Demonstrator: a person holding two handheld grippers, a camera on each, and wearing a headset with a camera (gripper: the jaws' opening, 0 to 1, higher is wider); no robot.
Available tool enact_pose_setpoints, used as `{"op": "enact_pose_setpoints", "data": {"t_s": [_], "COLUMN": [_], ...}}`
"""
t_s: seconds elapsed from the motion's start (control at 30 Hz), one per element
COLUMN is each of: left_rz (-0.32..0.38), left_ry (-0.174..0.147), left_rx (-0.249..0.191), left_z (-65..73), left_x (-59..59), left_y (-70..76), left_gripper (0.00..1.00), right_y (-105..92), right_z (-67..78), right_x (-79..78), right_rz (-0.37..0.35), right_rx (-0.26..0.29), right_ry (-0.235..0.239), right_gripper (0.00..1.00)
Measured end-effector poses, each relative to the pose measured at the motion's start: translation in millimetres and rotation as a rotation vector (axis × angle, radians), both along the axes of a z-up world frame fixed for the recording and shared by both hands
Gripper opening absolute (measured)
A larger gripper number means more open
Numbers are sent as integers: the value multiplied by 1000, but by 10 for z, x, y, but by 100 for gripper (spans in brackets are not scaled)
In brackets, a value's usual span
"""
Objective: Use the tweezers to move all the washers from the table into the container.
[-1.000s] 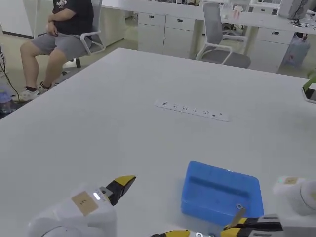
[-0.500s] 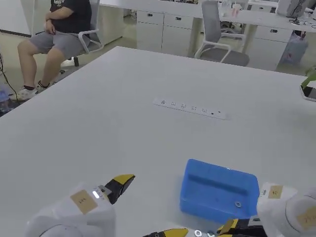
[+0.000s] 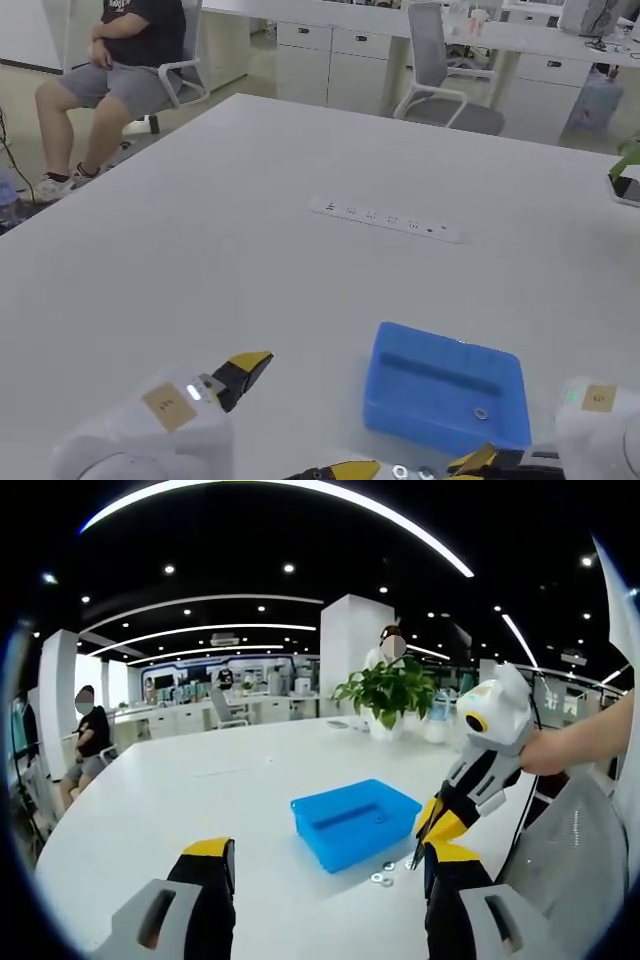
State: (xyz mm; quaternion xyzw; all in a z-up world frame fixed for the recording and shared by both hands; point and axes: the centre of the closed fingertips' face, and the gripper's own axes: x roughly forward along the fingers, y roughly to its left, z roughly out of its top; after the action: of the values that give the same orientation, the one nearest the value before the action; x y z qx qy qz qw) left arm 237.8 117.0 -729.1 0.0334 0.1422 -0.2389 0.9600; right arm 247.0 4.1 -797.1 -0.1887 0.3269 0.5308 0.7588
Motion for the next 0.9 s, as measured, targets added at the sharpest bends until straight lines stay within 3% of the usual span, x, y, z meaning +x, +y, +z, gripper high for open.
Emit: {"op": "enact_pose_setpoints", "data": {"t_s": [0.3, 0.43, 0.9], "left_rz": [-7, -8, -2], "left_ry": [-1, -4, -7], "left_rx": [2, 2, 2], "left_z": [-10, -8, -9], "left_x": [-3, -1, 1], "left_y": [0, 4, 22], "left_gripper": [78, 78, 78], "right_y": [-105, -99, -162], "right_z": [263, 401, 461], "right_x": [165, 246, 595], "right_rz": [-67, -103, -153], "right_rx": [34, 83, 98], "right_ry": [-27, -24, -16], "right_gripper": [4, 4, 4]}}
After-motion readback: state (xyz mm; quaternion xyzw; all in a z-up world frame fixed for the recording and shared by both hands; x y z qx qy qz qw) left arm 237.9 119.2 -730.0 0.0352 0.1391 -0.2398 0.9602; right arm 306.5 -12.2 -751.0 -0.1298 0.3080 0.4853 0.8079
